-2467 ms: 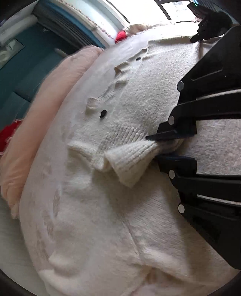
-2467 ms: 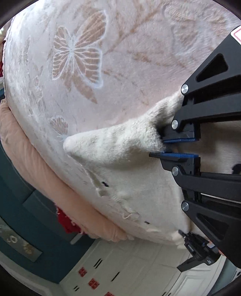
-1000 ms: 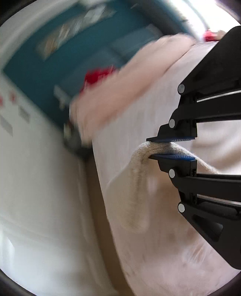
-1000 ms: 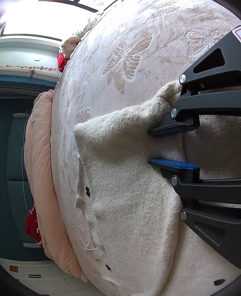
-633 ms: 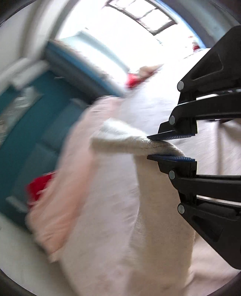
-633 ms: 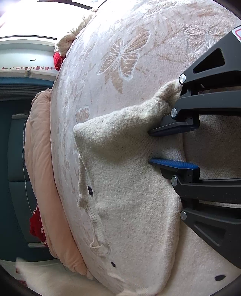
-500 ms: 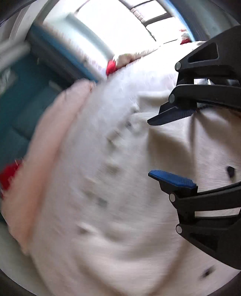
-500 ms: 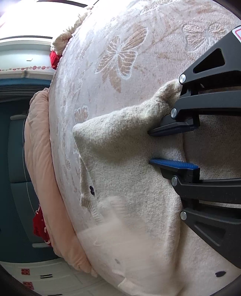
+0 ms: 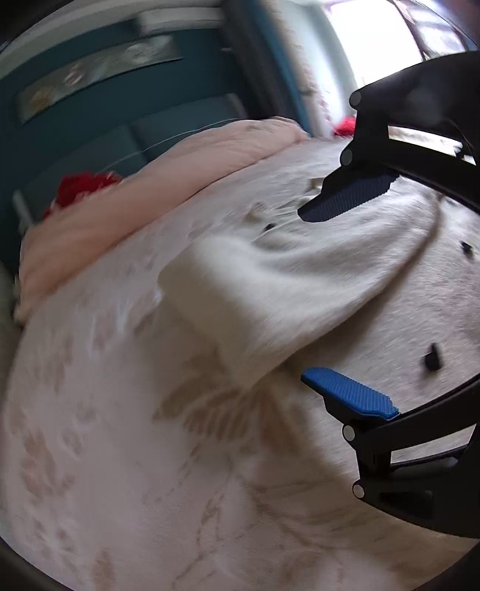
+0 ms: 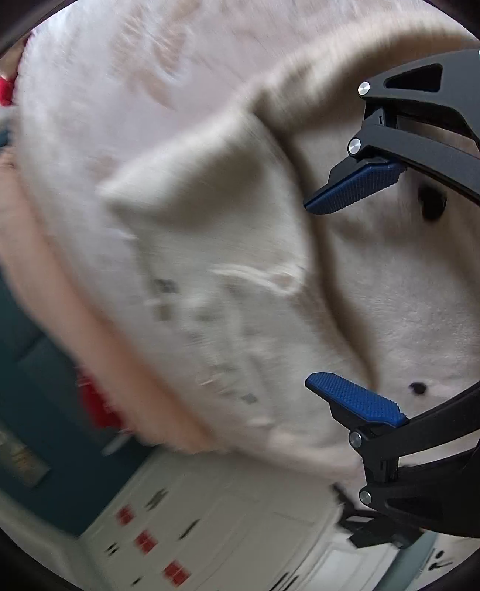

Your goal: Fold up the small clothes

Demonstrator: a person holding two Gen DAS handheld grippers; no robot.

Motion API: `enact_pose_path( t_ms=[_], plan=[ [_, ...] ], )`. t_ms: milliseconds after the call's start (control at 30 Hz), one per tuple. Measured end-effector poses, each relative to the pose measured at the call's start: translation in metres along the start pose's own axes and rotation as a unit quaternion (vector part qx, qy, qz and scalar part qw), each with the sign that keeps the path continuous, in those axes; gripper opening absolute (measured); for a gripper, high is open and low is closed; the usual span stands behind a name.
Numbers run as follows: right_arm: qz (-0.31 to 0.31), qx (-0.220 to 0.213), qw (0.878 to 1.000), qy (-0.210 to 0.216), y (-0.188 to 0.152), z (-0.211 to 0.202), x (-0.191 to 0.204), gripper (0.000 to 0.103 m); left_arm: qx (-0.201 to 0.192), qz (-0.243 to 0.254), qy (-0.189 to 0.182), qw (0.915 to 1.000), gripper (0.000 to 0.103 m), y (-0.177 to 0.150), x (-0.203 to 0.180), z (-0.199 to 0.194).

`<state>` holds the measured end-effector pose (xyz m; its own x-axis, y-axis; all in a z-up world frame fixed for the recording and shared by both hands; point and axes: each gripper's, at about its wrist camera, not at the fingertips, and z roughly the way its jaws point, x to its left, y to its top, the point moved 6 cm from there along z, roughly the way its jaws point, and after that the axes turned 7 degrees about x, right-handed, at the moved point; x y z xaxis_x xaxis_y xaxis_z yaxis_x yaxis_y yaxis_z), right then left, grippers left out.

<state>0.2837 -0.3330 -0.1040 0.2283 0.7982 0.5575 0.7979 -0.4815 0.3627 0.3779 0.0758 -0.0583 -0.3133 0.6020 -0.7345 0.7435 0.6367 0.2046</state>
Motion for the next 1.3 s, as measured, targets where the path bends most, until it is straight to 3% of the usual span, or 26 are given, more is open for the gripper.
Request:
enact_pose_path(
  t_ms=[33,67,100,133,200,333,400,467,567,667,700,767,800,867,933,967,1000,1067,1133,1167,1200,1300],
  plan=[
    [-0.011,0.006,1.0,-0.013,0.0,0.009,0.007,0.078,0.004,-0.019,-0.006,0.9998,0.078,0.005,0.005,0.004],
    [-0.021,0.006,0.999,-0.024,0.0,0.013,0.013,0.061,0.007,-0.031,-0.008,0.9995,0.078,0.008,0.012,0.007],
    [-0.031,0.012,0.999,-0.034,0.002,0.019,0.022,0.036,0.008,-0.041,-0.011,0.999,0.074,0.011,0.013,0.008],
    [-0.038,0.017,0.999,-0.034,0.004,0.021,0.03,0.022,0.008,-0.051,-0.022,0.9984,0.068,0.015,0.013,0.012],
    [-0.058,0.006,0.997,-0.05,0.018,0.017,0.054,0.007,0.011,-0.06,-0.018,0.998,0.045,0.019,0.017,0.015],
    [-0.124,-0.078,0.989,-0.034,0.056,-0.034,0.11,0.007,-0.022,-0.044,-0.02,0.9986,0.014,0.033,-0.002,0.007],
    [-0.153,-0.134,0.979,-0.034,0.076,-0.071,0.131,0.007,-0.032,-0.012,-0.028,0.999,0.012,0.033,-0.016,0.0],
    [-0.163,-0.153,0.974,-0.037,0.087,-0.086,0.132,0.007,-0.03,0.025,-0.019,0.9991,0.013,0.025,-0.027,0.004],
    [-0.15,-0.129,0.976,-0.089,0.088,-0.058,0.091,0.007,-0.005,0.044,0.011,0.9989,0.013,0.011,-0.021,0.031],
    [-0.081,-0.036,0.986,-0.142,0.071,0.006,0.003,0.007,0.013,0.047,0.056,0.9973,0.013,-0.006,0.001,0.056],
    [-0.049,-0.002,0.989,-0.137,0.06,0.025,-0.023,0.006,0.003,0.054,0.054,0.9971,0.013,-0.012,0.007,0.06],
    [-0.025,-0.031,0.996,-0.08,0.054,0.018,-0.032,0.007,-0.019,0.088,0.058,0.9943,0.013,-0.014,0.008,0.057],
    [-0.014,-0.027,0.997,-0.066,0.055,0.015,-0.031,0.008,-0.032,0.118,0.065,0.9904,0.014,-0.017,0.006,0.057],
    [-0.006,-0.025,0.998,-0.06,0.059,0.009,-0.025,0.01,-0.041,0.126,0.054,0.9897,0.014,-0.02,0.01,0.055],
    [-0.01,-0.05,0.997,-0.063,0.064,-0.006,-0.019,0.017,-0.042,0.115,0.038,0.9917,0.014,-0.018,0.012,0.053],
    [-0.006,-0.058,0.997,-0.06,0.064,-0.01,-0.022,0.027,-0.044,0.117,0.034,0.9916,0.014,-0.019,0.013,0.051],
    [0.005,-0.057,0.997,-0.05,0.068,-0.009,-0.022,0.046,-0.047,0.121,0.031,0.9911,0.014,-0.019,0.014,0.051],
    [0.023,-0.026,0.998,-0.046,0.072,0.009,-0.025,0.054,-0.048,0.12,0.029,0.9912,0.014,-0.018,0.015,0.051],
    [0.026,-0.02,0.998,-0.054,0.076,0.02,-0.026,0.042,-0.048,0.12,0.028,0.9912,0.014,-0.017,0.013,0.05],
    [0.025,-0.026,0.998,-0.053,0.077,0.018,-0.02,0.007,-0.049,0.12,0.028,0.9912,0.014,-0.019,0.014,0.049],
    [0.027,-0.033,0.998,-0.038,0.08,0.014,-0.015,0.007,-0.049,0.118,0.025,0.9914,0.014,-0.018,0.015,0.049],
    [0.011,-0.12,0.993,-0.001,0.089,-0.036,0.002,0.006,-0.052,0.122,0.026,0.9908,0.014,-0.02,0.015,0.048]
  ],
)
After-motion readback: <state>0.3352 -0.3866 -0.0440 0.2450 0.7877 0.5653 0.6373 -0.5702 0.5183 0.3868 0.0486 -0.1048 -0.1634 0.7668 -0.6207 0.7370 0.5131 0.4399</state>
